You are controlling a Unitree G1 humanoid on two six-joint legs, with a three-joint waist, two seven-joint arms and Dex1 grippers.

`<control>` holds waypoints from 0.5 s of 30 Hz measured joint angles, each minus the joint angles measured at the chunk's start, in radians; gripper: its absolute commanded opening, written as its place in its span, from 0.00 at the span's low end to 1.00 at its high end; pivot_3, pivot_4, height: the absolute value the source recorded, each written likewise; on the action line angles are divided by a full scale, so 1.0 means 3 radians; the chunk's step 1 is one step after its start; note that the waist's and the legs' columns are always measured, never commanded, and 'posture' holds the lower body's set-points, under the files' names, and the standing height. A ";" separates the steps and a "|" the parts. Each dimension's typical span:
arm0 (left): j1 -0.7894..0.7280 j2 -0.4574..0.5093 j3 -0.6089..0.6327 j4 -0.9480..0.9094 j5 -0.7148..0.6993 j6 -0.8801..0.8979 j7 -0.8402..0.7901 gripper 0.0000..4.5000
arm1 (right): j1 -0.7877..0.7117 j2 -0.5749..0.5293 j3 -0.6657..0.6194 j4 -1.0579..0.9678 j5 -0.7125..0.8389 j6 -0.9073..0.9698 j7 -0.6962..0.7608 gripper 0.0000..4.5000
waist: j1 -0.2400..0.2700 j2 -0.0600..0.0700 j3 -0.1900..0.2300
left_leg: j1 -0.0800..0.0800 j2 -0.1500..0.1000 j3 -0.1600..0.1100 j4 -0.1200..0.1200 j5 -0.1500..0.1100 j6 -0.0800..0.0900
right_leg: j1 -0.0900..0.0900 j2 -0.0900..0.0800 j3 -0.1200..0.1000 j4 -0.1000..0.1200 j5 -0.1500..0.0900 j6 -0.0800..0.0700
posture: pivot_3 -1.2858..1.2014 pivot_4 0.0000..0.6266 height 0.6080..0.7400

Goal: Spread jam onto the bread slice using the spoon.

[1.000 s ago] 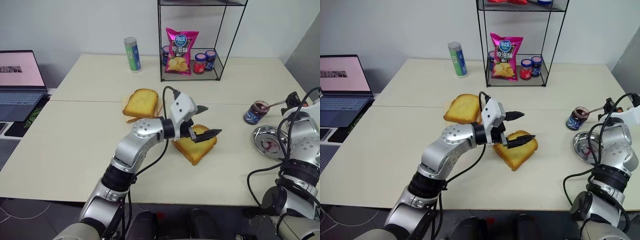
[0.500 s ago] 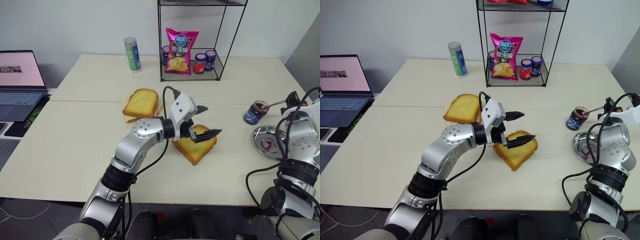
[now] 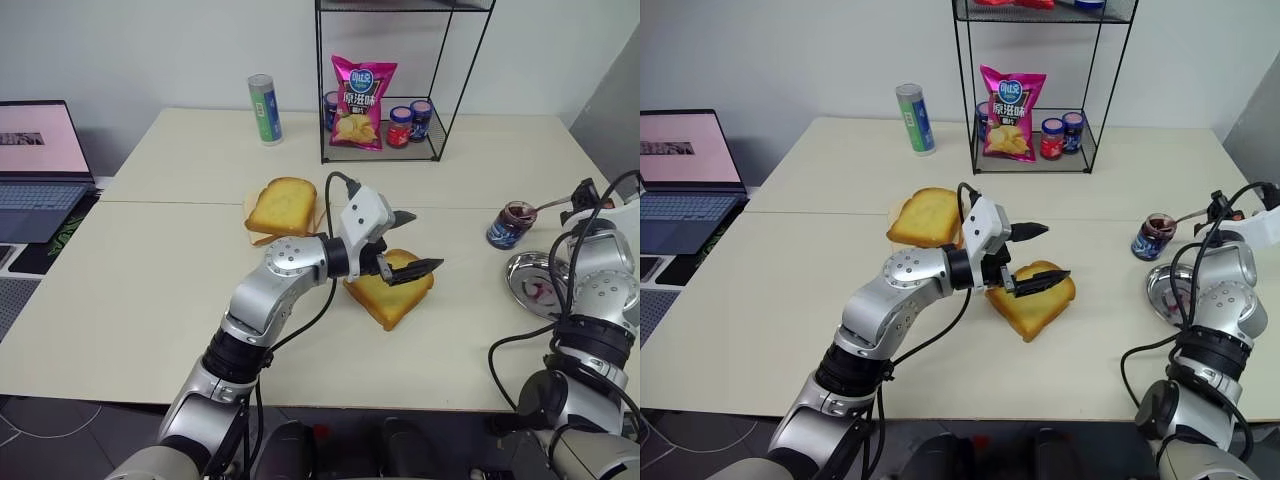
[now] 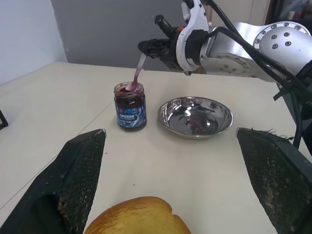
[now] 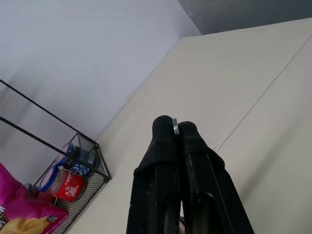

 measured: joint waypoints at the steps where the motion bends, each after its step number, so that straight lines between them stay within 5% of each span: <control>1: 0.0000 0.0000 0.0000 0.0000 0.0000 0.0000 0.0000 1.00 | -0.0001 0.0002 -0.0007 0.0000 0.0006 -0.0002 -0.0015 0.01 | 0.0000 0.0000 0.0000 | 0.0000 0.0000 0.0000 0.0000 0.0000 0.0000 | 0.0000 0.0000 0.0000 0.0000 0.0000 0.0000 | 0.52 0.24 1.00; 15: 0.0000 -0.0001 0.0000 0.0000 0.0000 0.0000 -0.0001 1.00 | -0.0001 0.0004 -0.0075 0.0000 0.0057 -0.0006 -0.0055 0.01 | 0.0000 0.0000 0.0000 | 0.0000 0.0000 0.0000 0.0000 0.0000 0.0000 | 0.0000 0.0000 0.0000 0.0000 0.0000 0.0000 | 0.52 0.24 1.00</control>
